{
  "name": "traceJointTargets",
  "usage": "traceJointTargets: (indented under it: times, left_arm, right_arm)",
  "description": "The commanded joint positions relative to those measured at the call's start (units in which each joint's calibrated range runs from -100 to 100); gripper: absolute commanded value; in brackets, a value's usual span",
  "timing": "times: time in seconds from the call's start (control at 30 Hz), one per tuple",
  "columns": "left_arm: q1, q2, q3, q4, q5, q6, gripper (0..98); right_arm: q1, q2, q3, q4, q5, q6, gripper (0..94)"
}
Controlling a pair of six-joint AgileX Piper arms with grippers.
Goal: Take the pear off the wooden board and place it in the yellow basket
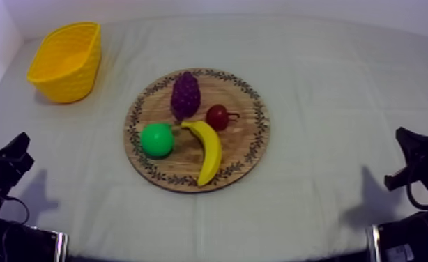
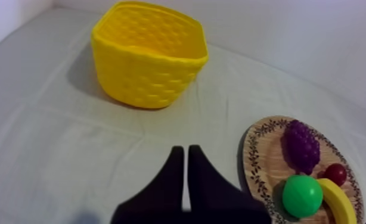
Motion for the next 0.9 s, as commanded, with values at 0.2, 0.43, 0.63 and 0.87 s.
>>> traceJointTargets:
  times: [0.2, 0.43, 0.63, 0.87]
  left_arm:
    - [0.02, -0.02, 0.03, -0.01, -0.03, 0.05, 0.0]
    - [0.02, -0.02, 0.03, -0.01, -0.03, 0.04, 0.0]
    - [0.32, -0.04, 0.0, -0.01, -0.03, 0.24, 0.0]
    - [3.36, 2.68, -1.26, 2.93, 1.05, -2.51, 0.0]
  right_arm:
    - [0.01, -0.03, -0.02, -0.02, -0.01, 0.01, 0.2]
    - [0.01, -0.03, -0.02, -0.02, -0.01, 0.04, 0.2]
    - [0.01, -0.03, -0.02, -0.02, -0.01, 0.04, 0.2]
    - [0.01, -0.03, -0.02, -0.02, -0.01, 0.04, 0.2]
